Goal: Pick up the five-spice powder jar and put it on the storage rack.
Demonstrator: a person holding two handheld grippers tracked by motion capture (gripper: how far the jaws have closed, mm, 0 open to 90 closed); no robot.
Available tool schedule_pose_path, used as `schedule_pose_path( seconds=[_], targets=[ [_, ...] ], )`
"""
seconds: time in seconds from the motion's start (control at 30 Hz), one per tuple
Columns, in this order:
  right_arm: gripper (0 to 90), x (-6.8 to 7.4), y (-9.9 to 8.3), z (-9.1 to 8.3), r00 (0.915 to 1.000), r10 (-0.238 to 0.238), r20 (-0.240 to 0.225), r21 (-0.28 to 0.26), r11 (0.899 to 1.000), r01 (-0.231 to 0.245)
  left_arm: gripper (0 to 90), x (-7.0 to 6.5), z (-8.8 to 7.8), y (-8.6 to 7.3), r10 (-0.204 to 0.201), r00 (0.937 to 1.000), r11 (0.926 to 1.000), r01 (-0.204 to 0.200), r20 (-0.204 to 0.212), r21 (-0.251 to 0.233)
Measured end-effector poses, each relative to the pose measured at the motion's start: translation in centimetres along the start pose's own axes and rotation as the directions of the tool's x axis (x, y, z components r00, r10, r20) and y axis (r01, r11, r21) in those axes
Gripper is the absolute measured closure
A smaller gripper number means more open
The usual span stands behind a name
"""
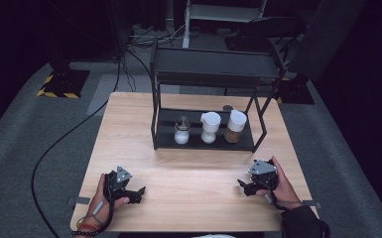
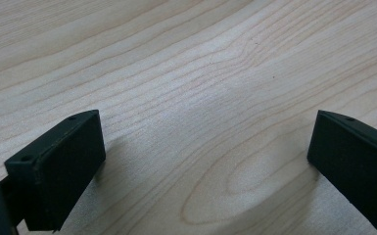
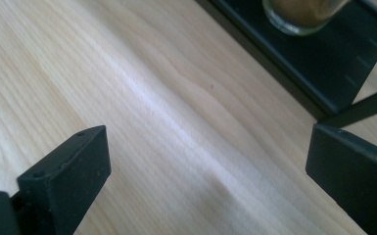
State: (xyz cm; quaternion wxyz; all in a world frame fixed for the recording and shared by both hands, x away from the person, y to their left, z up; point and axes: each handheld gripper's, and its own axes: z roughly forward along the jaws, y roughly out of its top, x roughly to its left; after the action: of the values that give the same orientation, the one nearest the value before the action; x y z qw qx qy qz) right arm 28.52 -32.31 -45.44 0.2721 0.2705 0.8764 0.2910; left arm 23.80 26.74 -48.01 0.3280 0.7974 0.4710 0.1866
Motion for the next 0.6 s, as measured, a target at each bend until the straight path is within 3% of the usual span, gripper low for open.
schedule_pose_path(
  seconds=[0.6],
  targets=[
    [2.9,-0.8,-2.2,-0.7,0.9965,0.071,-0.044,0.008,0.997,-0.071,0.5,0.0,0.0,0.0,0.002,1.0,1.0,-0.002,0.001,0.001]
  ],
)
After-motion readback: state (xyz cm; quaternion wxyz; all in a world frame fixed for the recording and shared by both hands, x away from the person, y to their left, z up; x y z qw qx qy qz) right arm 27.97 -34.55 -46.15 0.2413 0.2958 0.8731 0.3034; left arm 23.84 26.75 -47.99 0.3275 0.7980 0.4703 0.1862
